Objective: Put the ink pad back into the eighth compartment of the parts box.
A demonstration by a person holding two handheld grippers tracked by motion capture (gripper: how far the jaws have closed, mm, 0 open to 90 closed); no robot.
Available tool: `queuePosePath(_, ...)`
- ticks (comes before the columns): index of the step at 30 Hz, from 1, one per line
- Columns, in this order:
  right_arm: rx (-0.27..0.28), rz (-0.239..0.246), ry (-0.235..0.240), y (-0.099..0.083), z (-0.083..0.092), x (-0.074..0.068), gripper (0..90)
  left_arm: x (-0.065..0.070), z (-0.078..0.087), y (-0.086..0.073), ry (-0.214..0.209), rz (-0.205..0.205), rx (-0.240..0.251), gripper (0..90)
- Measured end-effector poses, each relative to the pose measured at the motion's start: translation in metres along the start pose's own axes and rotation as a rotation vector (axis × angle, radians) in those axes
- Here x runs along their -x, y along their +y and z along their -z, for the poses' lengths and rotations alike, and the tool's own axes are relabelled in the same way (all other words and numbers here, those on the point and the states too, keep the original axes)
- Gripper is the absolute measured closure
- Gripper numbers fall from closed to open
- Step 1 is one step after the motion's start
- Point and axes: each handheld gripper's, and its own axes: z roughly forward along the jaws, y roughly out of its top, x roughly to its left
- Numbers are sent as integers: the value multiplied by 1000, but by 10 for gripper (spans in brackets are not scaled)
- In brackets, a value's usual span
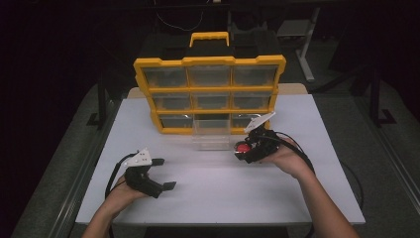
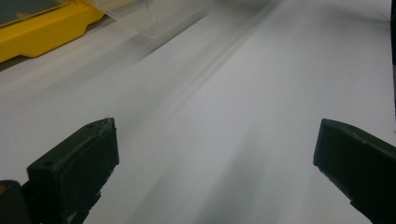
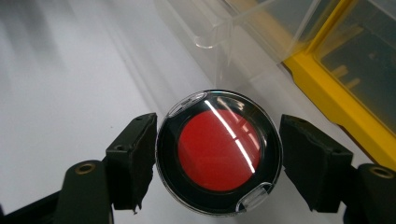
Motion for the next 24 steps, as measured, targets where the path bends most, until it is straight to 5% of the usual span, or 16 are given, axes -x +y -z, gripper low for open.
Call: queuePosePath(24, 8, 2, -18, 23, 17, 4, 287, 0, 0, 0, 2, -5, -2, 0)
